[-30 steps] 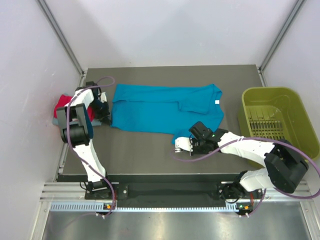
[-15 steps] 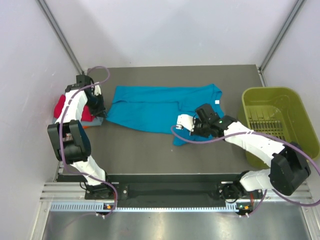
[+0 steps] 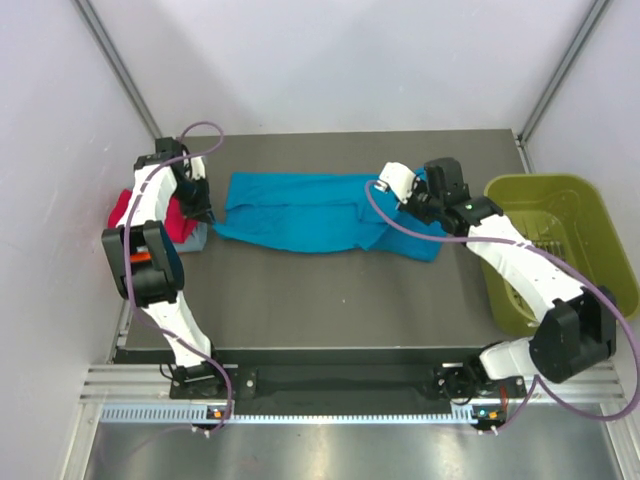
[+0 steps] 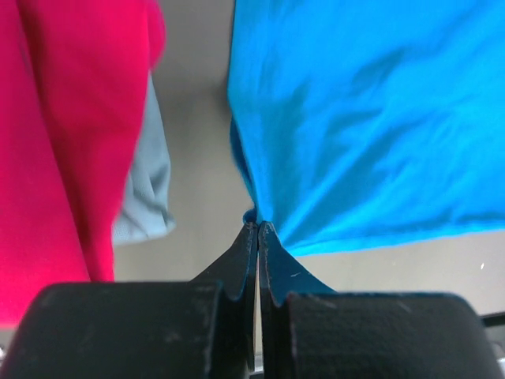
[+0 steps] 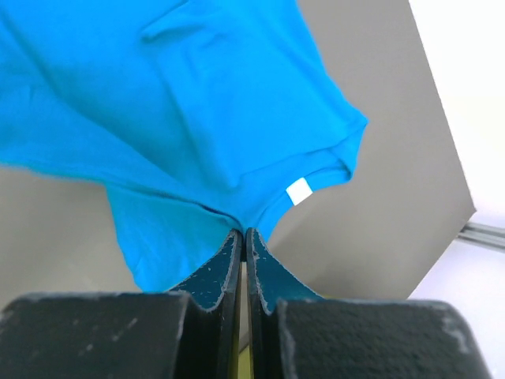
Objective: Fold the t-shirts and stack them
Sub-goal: Fold the tshirt
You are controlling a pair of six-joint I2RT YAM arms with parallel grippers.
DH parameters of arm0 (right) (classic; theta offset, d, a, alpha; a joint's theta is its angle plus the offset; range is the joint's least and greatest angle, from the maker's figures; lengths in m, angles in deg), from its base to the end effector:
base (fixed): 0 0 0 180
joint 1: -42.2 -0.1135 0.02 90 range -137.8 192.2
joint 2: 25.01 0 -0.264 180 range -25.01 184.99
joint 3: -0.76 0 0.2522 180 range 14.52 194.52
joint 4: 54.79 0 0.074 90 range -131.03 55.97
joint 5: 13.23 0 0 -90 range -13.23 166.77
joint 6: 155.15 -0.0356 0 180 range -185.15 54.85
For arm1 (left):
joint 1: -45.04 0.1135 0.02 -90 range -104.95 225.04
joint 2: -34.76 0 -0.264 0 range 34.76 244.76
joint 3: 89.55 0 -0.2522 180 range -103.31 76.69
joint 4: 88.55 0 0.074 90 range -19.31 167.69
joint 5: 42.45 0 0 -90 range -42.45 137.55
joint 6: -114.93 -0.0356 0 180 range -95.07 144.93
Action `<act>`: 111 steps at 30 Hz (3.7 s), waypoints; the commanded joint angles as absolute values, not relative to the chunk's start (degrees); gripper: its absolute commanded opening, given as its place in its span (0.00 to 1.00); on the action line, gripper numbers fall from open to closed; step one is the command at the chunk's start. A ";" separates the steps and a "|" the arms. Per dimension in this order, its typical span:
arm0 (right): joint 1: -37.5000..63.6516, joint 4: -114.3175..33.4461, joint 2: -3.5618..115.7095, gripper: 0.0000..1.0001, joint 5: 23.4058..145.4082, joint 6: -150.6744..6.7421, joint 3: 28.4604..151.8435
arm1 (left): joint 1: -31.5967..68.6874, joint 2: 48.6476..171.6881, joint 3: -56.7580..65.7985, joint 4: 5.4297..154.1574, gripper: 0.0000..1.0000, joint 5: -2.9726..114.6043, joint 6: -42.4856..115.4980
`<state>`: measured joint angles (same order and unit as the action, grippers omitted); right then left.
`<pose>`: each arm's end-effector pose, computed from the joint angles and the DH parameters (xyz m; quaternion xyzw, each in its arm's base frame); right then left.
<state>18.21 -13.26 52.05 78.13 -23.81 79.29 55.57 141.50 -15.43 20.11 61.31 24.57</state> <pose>0.2709 0.1215 0.3067 -0.4935 0.7604 -0.0530 0.4189 0.3765 0.0614 0.2591 -0.0685 0.9786 -0.1032 0.1641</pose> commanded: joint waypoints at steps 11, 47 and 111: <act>24.27 -20.20 62.88 0.00 77.38 -24.28 90.71 | 55.24 150.33 -31.15 19.50 0.00 63.55 22.55; 27.88 -22.48 91.17 0.00 74.39 -23.84 114.09 | 49.53 172.22 -55.67 26.27 0.00 55.38 22.55; 38.86 -0.78 81.25 0.35 91.62 -60.32 92.04 | 48.74 165.28 -35.64 21.09 0.00 56.08 25.63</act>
<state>38.32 -0.98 84.11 91.77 -60.81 92.10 48.60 165.56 -33.90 22.03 55.67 26.18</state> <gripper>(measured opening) 0.390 0.012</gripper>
